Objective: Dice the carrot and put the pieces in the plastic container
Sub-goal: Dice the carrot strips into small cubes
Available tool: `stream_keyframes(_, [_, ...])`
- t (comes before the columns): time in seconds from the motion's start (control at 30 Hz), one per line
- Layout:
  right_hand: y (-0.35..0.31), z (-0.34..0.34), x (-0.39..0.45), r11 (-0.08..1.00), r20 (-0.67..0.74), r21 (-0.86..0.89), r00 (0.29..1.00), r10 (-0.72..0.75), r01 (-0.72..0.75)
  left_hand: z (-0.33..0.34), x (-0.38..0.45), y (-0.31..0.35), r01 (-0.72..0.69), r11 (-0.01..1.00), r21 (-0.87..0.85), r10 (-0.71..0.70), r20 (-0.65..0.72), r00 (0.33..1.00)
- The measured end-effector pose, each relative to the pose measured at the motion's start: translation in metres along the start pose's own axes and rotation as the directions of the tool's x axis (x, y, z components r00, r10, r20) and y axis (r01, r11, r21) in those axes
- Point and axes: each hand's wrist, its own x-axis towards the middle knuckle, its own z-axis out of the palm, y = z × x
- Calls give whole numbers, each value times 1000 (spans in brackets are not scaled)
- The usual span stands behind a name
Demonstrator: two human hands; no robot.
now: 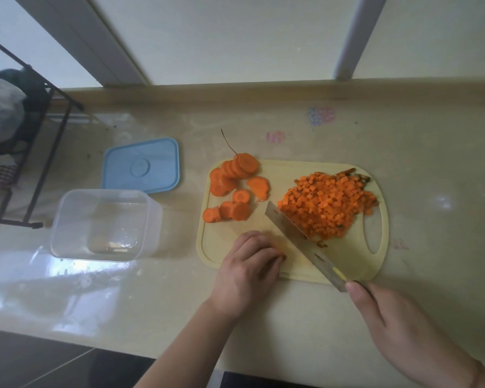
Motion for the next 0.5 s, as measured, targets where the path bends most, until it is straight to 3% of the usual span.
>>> stream_keyframes(0.23, [-7, 3, -9, 1000, 34, 2, 999, -28, 28, -9, -10, 0, -45, 999, 17, 45, -4, 999])
stream_keyframes(0.5, [-15, 8, -22, 998, 57, -56, 998, 38, -35, -4, -3, 0, -50, 998, 38, 50, 10, 999])
